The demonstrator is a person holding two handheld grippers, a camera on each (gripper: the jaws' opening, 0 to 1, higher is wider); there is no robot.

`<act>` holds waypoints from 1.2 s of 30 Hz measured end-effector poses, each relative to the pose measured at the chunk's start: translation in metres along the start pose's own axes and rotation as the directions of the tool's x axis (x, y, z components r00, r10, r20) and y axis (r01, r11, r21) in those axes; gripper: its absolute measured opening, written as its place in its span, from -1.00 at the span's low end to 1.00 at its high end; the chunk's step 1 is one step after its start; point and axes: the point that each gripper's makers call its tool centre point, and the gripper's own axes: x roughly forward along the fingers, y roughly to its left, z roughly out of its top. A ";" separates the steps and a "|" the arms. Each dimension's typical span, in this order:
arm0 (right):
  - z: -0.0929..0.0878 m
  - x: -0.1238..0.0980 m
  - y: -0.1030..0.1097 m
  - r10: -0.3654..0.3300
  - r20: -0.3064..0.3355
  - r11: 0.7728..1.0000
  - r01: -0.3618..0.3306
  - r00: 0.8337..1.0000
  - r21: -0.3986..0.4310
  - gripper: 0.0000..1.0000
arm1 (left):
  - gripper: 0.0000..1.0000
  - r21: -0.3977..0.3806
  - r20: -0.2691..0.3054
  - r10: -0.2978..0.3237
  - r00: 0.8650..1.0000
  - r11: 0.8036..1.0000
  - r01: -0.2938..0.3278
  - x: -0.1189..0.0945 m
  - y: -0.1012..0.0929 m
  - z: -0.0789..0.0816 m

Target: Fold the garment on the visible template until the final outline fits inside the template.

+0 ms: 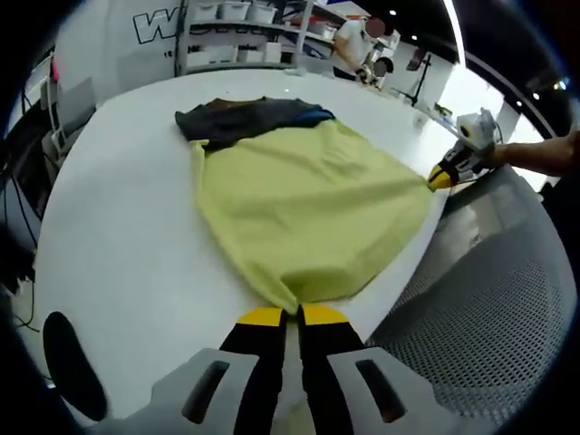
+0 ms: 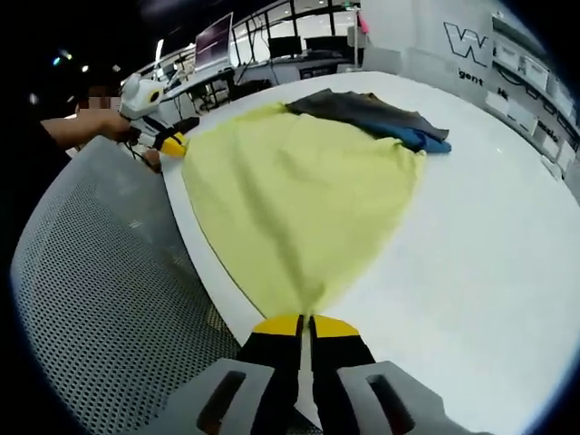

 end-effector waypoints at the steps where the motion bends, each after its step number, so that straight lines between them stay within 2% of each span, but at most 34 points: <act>1: 0.001 -0.001 0.000 -0.003 -0.001 1.000 0.003 1.000 0.001 -1.00 | -0.89 -0.002 0.003 0.001 1.000 1.000 -0.001 -0.001 0.000 0.001; 11: 0.005 -0.020 -0.001 -0.021 0.032 1.000 0.020 0.999 0.019 -1.00 | -0.90 -0.005 0.010 0.007 1.000 1.000 -0.007 -0.012 -0.004 0.003; 18: 0.017 -0.038 0.002 -0.022 0.082 1.000 0.023 0.996 -0.012 -1.00 | -0.90 0.014 0.015 -0.003 1.000 1.000 0.003 -0.021 -0.013 0.008; 23: 0.029 -0.053 0.007 -0.022 0.131 0.999 0.028 0.991 -0.039 -1.00 | -0.90 -0.001 0.017 0.001 1.000 1.000 -0.001 -0.027 -0.016 0.012; 28: 0.039 -0.066 0.009 -0.027 0.167 0.999 0.034 0.986 -0.040 -1.00 | -0.90 -0.003 0.026 0.012 1.000 1.000 -0.012 -0.034 -0.017 0.014; 36: 0.051 -0.075 0.007 -0.036 0.196 0.999 0.042 0.980 -0.023 -1.00 | -0.90 -0.006 0.056 0.021 0.998 1.000 -0.021 -0.044 -0.016 0.027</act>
